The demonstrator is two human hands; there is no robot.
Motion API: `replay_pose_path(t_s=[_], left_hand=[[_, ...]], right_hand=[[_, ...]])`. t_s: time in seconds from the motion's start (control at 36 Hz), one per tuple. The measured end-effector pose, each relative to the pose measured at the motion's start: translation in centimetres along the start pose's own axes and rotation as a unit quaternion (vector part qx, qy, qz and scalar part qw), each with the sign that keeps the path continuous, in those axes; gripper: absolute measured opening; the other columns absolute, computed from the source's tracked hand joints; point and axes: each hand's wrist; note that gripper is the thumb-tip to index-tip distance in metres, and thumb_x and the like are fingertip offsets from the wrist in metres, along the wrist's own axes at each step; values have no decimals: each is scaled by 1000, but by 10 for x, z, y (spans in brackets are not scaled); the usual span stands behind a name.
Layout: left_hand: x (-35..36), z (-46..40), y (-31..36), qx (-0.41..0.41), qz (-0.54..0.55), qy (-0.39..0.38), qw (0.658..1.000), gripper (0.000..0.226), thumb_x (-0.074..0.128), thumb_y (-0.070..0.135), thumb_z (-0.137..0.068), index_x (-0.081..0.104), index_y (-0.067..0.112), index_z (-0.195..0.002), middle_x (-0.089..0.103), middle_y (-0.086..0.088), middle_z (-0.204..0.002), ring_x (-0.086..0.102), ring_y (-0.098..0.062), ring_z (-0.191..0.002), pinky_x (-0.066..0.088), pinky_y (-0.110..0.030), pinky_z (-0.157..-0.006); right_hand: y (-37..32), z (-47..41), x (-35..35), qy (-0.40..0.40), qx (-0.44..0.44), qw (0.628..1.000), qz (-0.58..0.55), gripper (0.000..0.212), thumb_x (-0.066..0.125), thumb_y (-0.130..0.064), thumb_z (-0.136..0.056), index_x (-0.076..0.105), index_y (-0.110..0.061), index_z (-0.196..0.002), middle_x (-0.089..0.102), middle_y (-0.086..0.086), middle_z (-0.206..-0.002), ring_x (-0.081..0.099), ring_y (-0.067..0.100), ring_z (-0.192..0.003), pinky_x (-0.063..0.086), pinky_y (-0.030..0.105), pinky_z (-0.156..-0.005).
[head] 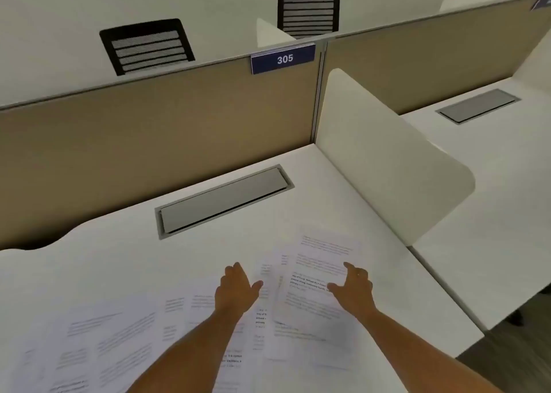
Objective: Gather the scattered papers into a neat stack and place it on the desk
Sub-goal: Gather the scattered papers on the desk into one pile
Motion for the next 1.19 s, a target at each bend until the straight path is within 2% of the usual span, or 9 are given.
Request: replay_pose_path(t_s=[0.14,0.25,0.44,0.56,0.78,0.92,1.0,1.19], left_hand=[[10,-9,5,-14,16,-30,999,77,62,52,-87,33,4,-139,45,-13,-137,52,-29,-125,50,-39,-96],[21,-18,13,-11,33,-43,998,77,65,45,-88,29,3,-141,41,-15,-138,50,-32,-127,48,-38,-101],[29,-35,27,-47,60,-37,996,76,71,43,-84,35,1,-136,41,-16,-133,50,-33,-122,49,-38,-99],[32,-42,29,-76,83,-32,993,79,73,43,-82,35,1,-137,39,-17,-136,47,-34,-124,45,-38,-101],[38,-47,31,-102,83,-46,990,87,74,47,-80,33,0,-139,39,-18,-137,45,-33,-125,44,-38,-102],[38,-48,33,-98,111,-55,987,87,77,40,-79,31,0,-140,39,-20,-137,47,-36,-125,45,-41,-104],[38,-49,36,-102,111,-58,987,85,78,40,-78,32,1,-139,41,-19,-135,49,-36,-125,48,-44,-103],[40,-49,39,-113,114,-54,986,85,81,43,-72,36,5,-134,55,-16,-130,51,-35,-124,48,-46,-98]], right_hand=[[11,-15,9,26,84,996,31,88,75,-47,-79,32,-14,-149,38,18,-145,42,41,-131,46,45,-102],[17,-26,18,29,95,995,28,96,79,-48,-76,28,-12,-149,34,20,-146,41,42,-131,44,47,-104],[24,-36,26,48,95,994,38,128,87,-48,-67,1,-15,-156,26,23,-150,34,45,-135,41,51,-107],[29,-35,28,36,73,993,83,138,87,-47,-68,-14,-16,-157,25,22,-151,34,42,-135,39,45,-109],[45,-26,36,22,-20,992,122,132,86,-41,-71,-12,-21,-157,22,16,-156,32,38,-135,37,42,-110],[45,-23,39,13,-29,992,118,126,83,-36,-74,-10,-22,-158,19,16,-159,26,39,-139,38,45,-112],[44,-20,42,1,-36,992,120,123,81,-34,-77,-12,-22,-157,14,17,-161,21,39,-142,33,45,-115],[42,-15,49,-5,-49,990,136,119,78,-33,-79,-10,-21,-158,12,16,-162,20,39,-143,32,43,-116]])
Point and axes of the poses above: each hand's wrist, its own z-axis away from the middle knuckle, its own x-axis out of the palm, y = z × x
